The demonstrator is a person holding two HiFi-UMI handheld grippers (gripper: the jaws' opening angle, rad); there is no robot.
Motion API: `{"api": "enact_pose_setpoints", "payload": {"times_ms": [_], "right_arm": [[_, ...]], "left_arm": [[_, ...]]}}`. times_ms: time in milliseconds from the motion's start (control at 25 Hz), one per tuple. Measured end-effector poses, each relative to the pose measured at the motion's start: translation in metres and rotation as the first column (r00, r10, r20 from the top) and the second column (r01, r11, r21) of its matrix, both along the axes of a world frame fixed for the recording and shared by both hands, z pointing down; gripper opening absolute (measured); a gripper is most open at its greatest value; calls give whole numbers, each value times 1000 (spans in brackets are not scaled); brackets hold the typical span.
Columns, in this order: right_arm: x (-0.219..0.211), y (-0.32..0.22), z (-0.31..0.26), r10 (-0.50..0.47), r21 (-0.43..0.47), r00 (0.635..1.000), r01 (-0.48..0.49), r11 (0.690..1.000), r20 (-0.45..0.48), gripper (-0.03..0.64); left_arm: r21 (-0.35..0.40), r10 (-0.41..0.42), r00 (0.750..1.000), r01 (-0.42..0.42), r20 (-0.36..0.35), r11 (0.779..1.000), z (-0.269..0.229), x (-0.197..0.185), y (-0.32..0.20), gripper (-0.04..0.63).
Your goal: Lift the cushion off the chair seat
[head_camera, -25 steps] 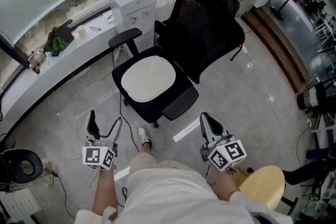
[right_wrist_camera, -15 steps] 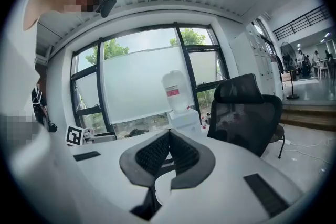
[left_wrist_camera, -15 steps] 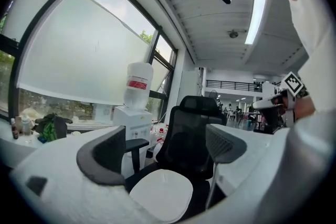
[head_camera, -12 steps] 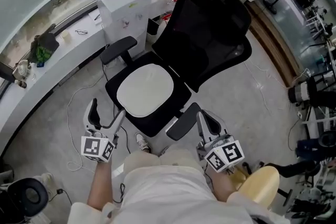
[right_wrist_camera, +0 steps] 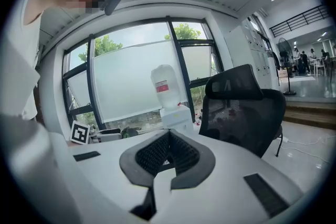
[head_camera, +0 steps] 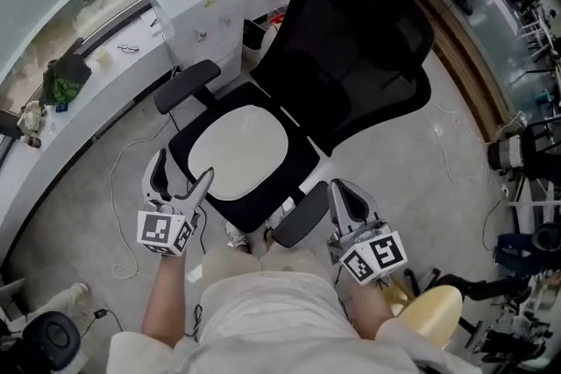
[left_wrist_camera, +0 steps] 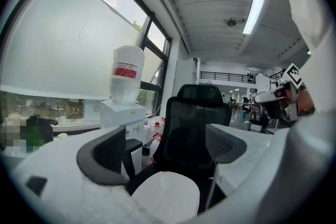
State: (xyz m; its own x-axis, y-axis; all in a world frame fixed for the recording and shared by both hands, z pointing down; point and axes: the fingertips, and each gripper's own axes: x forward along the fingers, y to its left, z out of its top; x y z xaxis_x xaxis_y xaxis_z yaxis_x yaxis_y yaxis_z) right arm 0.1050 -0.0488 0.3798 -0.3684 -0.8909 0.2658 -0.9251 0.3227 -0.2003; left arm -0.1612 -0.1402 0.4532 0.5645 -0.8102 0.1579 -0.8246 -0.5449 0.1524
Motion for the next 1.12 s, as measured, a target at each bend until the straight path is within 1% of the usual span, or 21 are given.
{"api": "enact_pose_setpoints", "payload": {"times_ms": [200,320,440,640,800,1000,1120], "right_arm": [[-1,-26,16,-50,-32,999,50,998,-4,0],[-4,-38,28,-73,-47,997,73,996,-7,0],[-12,-47,45,-100,-73,995,99,992,-6,0],[-26,-56,79,-138,-123,990,137,983,0,0],[-35,-66,107,-161,-156,987,161,975,10,0],[-43,-77,147,-218,-197,976,218,956,23,0],[-47,-87,169,-237,-216,971,239,947,37,0]], "left_arm": [[-60,-12,999,14,38,998,32,4,-22,468],[-91,10,997,-3,74,996,58,7,-32,468],[-135,32,995,-19,94,991,87,10,-42,468],[-204,89,987,-61,132,977,143,22,-58,468],[-240,108,981,-67,159,969,193,26,-74,468],[-301,138,975,-81,174,950,260,40,-94,466],[-347,134,974,-64,183,936,296,47,-104,466]]}}
